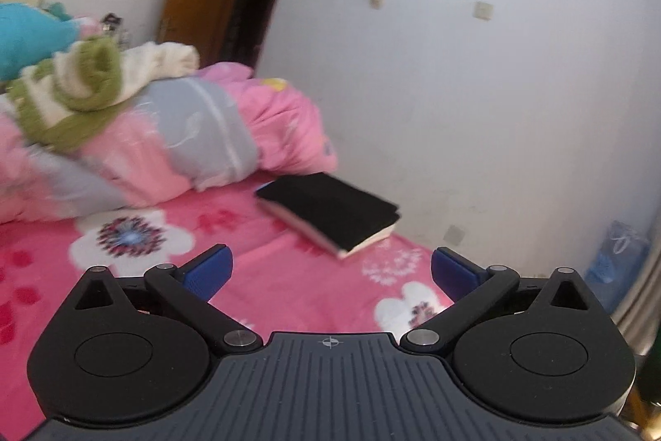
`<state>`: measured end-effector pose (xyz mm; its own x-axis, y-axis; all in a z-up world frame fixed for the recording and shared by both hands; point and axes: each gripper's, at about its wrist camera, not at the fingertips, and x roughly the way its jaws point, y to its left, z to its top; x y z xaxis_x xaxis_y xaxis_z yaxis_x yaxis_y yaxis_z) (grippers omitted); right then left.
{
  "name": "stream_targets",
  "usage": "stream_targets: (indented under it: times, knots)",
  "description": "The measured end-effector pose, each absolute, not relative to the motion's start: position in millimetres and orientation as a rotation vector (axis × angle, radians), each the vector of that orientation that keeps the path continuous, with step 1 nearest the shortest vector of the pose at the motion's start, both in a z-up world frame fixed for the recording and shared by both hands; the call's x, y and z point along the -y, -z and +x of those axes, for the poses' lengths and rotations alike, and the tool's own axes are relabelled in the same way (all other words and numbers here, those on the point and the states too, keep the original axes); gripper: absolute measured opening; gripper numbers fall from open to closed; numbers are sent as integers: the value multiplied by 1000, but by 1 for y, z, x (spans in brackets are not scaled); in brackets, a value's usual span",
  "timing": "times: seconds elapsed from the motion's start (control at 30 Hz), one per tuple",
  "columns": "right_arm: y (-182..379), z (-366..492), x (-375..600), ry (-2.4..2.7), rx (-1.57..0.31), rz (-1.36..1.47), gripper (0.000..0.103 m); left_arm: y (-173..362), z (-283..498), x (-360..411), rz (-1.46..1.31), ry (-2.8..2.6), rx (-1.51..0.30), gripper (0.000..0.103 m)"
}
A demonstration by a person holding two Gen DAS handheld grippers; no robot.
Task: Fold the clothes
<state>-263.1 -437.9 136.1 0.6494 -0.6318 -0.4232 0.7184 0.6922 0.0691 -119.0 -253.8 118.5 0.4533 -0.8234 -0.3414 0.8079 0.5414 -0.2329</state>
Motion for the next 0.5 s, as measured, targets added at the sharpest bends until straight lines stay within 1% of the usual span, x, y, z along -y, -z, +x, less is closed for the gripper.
stream_targets:
  times: [0.23, 0.5]
  knots:
    - [-135, -267, 410, 902, -388, 229, 103, -108, -134, 267, 96, 873, -440, 103]
    - [-137, -255, 420, 996, -411, 246, 103, -92, -132, 278, 123, 867, -410, 103]
